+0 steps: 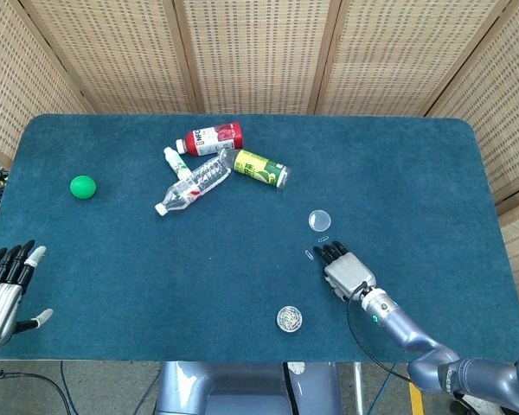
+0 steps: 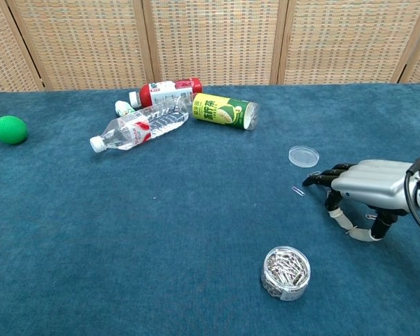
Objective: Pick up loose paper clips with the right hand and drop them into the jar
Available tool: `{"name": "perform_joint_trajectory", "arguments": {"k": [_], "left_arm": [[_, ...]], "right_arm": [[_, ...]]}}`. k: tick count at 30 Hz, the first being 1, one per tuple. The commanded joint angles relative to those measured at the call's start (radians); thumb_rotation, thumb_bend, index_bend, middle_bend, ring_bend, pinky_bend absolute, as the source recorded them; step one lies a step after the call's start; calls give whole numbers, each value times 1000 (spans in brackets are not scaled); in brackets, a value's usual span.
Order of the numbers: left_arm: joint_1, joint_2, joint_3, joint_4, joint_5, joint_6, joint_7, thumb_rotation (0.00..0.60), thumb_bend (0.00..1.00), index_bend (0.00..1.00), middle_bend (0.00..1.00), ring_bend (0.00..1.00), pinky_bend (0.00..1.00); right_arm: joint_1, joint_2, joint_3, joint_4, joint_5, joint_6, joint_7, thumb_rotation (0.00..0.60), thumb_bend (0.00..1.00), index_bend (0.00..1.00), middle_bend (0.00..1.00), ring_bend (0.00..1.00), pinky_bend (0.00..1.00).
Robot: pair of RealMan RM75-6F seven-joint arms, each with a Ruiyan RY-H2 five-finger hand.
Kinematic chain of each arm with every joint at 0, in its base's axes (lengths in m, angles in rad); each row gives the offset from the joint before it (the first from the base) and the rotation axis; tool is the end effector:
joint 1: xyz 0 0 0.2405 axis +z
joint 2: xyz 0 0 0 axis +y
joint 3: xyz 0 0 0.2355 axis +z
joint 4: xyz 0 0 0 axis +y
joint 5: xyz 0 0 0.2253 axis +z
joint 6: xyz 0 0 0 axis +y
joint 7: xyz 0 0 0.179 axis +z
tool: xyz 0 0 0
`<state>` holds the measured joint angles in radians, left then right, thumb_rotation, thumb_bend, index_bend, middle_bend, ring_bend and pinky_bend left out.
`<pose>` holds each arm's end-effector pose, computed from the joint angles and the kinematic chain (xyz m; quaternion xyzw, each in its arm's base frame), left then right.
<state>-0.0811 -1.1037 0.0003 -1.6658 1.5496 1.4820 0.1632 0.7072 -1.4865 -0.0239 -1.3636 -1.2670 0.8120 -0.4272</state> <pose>-0.2861 0.2020 0.1232 -0.6425 -0.3533 -0.3447 0.5861 -0.2077 -0.3300 -0.0651 0.8561 -0.2712 0.2003 0.3917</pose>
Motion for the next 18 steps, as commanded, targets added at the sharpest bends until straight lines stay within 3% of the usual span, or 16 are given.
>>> {"name": "perform_joint_trajectory", "arguments": {"k": [1,7,18], "left_arm": [[0,0,0,0,0,0,0,600,0,0,0,0,0],[0,2,0,-2,0,0,-4,600,0,0,0,0,0],[1,1,3,-1,6,2,-1,600,0,0,0,0,0]], "right_arm": [[-1,6,3,-7,-7,5,6,600,391,659,0,0,0],[-3,59,32,-99,-35,46,48,600,393,659,0,0,0],[6,137,71,-363,-80,66,133,600,407,660,0,0,0]]}}
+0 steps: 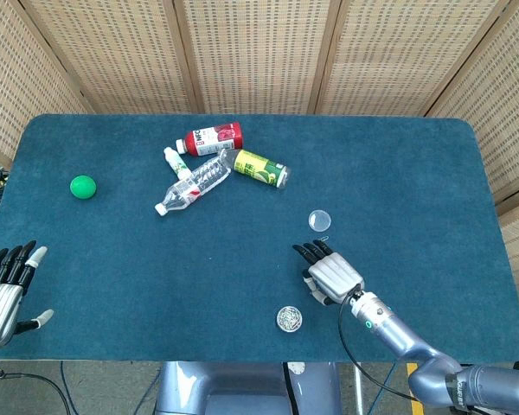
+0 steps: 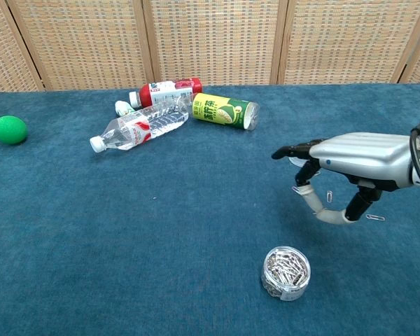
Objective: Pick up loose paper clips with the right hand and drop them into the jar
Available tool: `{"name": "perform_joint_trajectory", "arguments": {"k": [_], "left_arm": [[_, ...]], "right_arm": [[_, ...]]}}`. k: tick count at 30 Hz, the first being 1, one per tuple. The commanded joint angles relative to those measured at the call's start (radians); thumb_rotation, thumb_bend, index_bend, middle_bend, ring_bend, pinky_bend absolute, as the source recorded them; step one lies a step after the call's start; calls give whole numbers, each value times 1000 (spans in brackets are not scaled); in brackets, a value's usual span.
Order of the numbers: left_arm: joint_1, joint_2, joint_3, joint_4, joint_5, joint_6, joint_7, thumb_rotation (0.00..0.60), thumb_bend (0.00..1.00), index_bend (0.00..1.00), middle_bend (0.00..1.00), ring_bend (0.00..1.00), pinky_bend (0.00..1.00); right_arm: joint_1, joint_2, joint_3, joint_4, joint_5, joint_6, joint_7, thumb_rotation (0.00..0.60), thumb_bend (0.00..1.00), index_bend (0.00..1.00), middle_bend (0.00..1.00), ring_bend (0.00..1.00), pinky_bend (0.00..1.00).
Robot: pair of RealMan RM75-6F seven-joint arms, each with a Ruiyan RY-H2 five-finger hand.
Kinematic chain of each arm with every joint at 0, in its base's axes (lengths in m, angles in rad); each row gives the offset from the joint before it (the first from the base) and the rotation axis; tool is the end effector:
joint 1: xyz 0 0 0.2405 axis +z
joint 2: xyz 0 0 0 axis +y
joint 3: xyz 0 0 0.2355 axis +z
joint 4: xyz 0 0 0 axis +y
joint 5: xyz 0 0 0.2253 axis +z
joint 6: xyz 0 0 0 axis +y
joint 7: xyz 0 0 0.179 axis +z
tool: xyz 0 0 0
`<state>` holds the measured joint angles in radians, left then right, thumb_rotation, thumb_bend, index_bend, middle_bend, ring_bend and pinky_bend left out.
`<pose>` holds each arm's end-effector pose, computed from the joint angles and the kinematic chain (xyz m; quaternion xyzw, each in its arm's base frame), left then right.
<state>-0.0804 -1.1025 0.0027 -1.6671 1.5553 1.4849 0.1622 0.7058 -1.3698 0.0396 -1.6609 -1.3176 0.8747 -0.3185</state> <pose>-0.2852 0.2012 0.1232 -0.6436 -0.3524 -0.3461 0.5847 -0.1345 -0.3070 -0.0412 0.8292 -0.3252 0.3125 0.3302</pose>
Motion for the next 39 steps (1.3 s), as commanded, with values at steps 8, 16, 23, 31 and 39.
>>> {"name": "perform_joint_trajectory", "arguments": {"k": [8,16,23,31,39], "left_arm": [[-1,-1,1,3,-1,-4,0,600,0,0,0,0,0],[-3,-3,0,5,-3,-7,2,600,0,0,0,0,0],[-3,-3,1,4,-3,-7,2,600,0,0,0,0,0],[-2,-3,2,5,-2,-6,2,600,0,0,0,0,0],[-2,-1,1,4,-2,-6,-2,600,0,0,0,0,0]], "right_arm": [[27,0,-19,-113,-26,-44,-15,600,412,664,0,0,0],[34,-60,-39,-68,32,-61,-99,600,412,664,0,0,0],[33,-77,-48,-59,62,-59,-128,600,412,664,0,0,0],[35,-87,-49,-63,72,-50,-142,600,412,665,0,0,0],[41,-98,-52,-70,87,-46,-168,600,411,664,0,0,0]]}}
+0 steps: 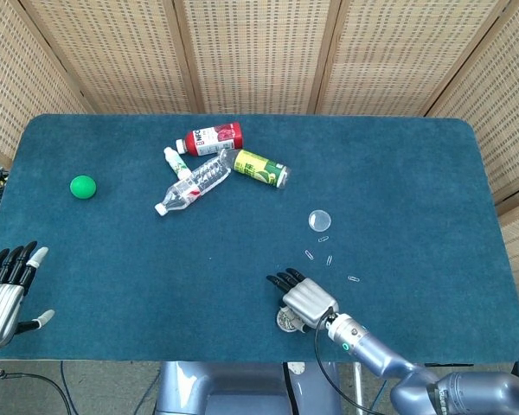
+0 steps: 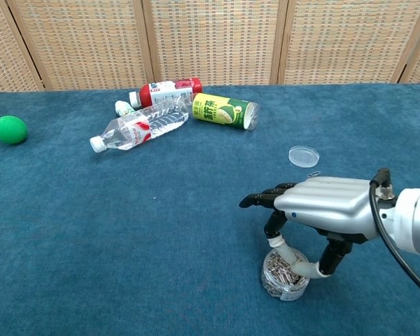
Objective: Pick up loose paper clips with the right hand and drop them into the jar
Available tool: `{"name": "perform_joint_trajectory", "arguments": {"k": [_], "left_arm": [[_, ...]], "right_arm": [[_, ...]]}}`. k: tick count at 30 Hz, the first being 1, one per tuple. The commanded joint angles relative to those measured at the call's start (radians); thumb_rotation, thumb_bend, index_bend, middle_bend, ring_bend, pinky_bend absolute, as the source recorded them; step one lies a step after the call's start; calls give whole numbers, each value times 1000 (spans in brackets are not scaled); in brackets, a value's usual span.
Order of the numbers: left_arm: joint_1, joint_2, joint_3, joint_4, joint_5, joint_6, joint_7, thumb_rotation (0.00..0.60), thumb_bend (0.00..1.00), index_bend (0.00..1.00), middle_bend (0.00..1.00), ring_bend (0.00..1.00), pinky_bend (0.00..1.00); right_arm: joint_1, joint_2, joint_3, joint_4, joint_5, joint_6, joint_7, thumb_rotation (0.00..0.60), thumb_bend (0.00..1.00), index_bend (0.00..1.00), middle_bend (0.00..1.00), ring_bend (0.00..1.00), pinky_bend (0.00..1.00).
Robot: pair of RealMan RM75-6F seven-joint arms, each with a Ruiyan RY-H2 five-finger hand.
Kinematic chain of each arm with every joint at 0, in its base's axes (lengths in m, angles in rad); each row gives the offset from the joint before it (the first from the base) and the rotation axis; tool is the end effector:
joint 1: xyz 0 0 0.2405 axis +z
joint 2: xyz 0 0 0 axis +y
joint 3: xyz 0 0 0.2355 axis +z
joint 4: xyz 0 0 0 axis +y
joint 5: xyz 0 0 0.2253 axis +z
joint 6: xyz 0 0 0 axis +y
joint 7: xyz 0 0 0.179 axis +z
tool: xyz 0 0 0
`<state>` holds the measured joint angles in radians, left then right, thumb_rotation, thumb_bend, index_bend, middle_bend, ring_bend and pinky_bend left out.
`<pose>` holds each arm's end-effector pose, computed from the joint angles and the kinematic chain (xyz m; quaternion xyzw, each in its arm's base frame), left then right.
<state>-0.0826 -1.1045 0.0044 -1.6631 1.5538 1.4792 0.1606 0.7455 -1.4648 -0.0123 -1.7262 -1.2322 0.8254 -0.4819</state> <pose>-0.2862 0.2015 0.1218 -0.6451 -0.3539 -0.3441 0.5832 -0.1104 -0.2649 -0.0845 0.8652 -0.3169 0.2780 0.2715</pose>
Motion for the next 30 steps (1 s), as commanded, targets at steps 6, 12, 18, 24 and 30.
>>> {"name": "perform_joint_trajectory", "arguments": {"k": [6,12,18,24,30], "left_arm": [[-1,2,-1,-2,0,-1,-2,600,0,0,0,0,0],[0,5,0,-3,2,2,-6,600,0,0,0,0,0],[1,6,0,-3,6,6,-11,600,0,0,0,0,0],[2,8,0,-3,8,8,-13,600,0,0,0,0,0],[2,8,1,-2,7,8,-15,600,0,0,0,0,0]], "right_arm": [[7,-6,1,-13,11,7,-26,600,411,664,0,0,0],[16,0,-2,-23,47,-4,-47,600,337,479,0,0,0],[20,9,-2,-44,63,11,-67,600,318,454,0,0,0],[17,24,8,-68,56,38,-59,600,318,454,0,0,0],[-4,70,43,-78,54,97,-16,600,318,454,0,0,0]]}}
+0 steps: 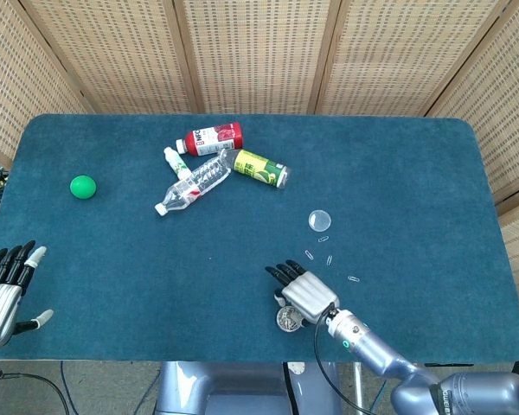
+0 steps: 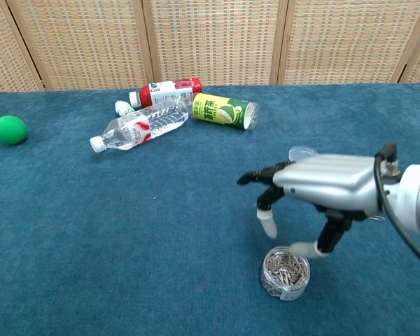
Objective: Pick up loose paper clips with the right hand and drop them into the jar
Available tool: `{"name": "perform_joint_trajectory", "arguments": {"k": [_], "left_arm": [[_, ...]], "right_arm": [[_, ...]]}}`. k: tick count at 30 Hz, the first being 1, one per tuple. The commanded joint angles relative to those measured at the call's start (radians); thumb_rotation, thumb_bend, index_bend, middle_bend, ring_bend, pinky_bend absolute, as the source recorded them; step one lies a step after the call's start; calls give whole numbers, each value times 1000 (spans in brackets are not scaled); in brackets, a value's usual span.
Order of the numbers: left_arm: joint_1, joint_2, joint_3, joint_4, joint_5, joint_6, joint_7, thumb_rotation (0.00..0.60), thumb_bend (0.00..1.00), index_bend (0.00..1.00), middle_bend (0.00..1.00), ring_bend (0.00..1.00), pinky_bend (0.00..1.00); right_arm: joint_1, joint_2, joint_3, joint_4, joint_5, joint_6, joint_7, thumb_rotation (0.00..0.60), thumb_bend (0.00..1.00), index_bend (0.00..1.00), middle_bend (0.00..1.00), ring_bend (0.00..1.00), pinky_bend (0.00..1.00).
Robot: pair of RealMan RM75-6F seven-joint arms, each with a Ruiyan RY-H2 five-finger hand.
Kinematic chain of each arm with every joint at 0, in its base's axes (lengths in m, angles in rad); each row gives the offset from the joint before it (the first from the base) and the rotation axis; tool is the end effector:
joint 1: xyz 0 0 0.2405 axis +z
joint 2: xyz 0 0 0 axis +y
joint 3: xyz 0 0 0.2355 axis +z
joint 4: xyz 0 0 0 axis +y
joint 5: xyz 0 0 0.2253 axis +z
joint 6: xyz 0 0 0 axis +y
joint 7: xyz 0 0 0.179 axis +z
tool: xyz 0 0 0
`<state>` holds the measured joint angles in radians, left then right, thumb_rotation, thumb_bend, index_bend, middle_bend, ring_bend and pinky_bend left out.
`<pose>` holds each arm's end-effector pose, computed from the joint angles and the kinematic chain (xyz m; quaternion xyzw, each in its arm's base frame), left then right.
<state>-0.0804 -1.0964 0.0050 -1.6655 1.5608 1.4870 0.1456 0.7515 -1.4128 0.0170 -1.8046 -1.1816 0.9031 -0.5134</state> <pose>-0.2854 0.2007 0.1248 -0.6433 -0.3542 -0.3496 0.5819 -0.0972 -0.2767 -0.0594 0.8429 -0.3215 0.3069 0.3033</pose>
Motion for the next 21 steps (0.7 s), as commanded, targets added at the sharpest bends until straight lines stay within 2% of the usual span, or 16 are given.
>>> {"name": "perform_joint_trajectory", "arguments": {"k": [1,5,10,21], "left_arm": [[0,0,0,0,1,1,0,600,0,0,0,0,0],[0,0,1,-1,2,1,2,600,0,0,0,0,0],[0,-2,2,-2,4,0,6,600,0,0,0,0,0],[0,-5,2,-1,4,-1,10,600,0,0,0,0,0]], "right_arm": [[-15,26,20,6,9,31,21,600,318,454,0,0,0],[-35,45,38,47,54,58,46,600,318,454,0,0,0],[-75,40,39,173,172,62,85,600,318,454,0,0,0],[-114,-20,36,310,225,33,159,600,322,453,0,0,0]]}}
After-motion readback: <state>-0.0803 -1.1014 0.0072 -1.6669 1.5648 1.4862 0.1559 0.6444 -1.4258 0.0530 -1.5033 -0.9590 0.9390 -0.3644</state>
